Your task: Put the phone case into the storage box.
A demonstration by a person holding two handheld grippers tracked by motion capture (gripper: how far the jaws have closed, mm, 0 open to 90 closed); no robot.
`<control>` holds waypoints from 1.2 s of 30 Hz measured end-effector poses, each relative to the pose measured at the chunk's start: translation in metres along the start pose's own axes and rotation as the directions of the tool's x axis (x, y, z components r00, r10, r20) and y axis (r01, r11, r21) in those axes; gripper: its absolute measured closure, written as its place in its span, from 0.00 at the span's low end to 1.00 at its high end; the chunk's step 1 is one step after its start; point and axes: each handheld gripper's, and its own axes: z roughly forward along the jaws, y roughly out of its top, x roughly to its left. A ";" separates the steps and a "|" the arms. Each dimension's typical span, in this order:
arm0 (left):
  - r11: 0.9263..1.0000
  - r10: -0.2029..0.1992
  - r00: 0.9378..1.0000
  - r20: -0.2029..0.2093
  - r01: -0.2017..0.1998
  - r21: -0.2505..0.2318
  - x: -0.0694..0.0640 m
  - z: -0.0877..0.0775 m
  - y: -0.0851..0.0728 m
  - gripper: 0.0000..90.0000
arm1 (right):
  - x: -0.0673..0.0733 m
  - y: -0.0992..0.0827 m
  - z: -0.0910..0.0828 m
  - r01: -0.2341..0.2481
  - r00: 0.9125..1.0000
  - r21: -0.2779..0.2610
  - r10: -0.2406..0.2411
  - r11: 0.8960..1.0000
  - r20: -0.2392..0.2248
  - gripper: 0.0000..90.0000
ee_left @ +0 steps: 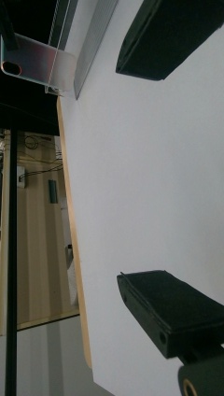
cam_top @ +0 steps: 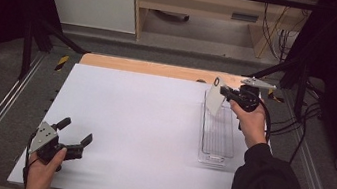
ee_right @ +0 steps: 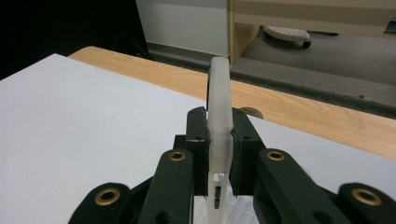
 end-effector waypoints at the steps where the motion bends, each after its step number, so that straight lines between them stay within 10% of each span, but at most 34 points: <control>1: 1.000 -0.001 1.000 -0.003 0.001 -0.002 0.000 0.000 0.000 0.01 | 0.000 0.000 0.000 0.002 1.000 0.002 -0.002 1.000 0.000 0.90; 36: 1.000 0.001 1.000 -0.001 -0.001 0.002 -0.001 -0.001 0.000 0.01 | -0.003 -0.006 0.006 0.011 1.000 0.023 -0.010 1.000 -0.006 0.90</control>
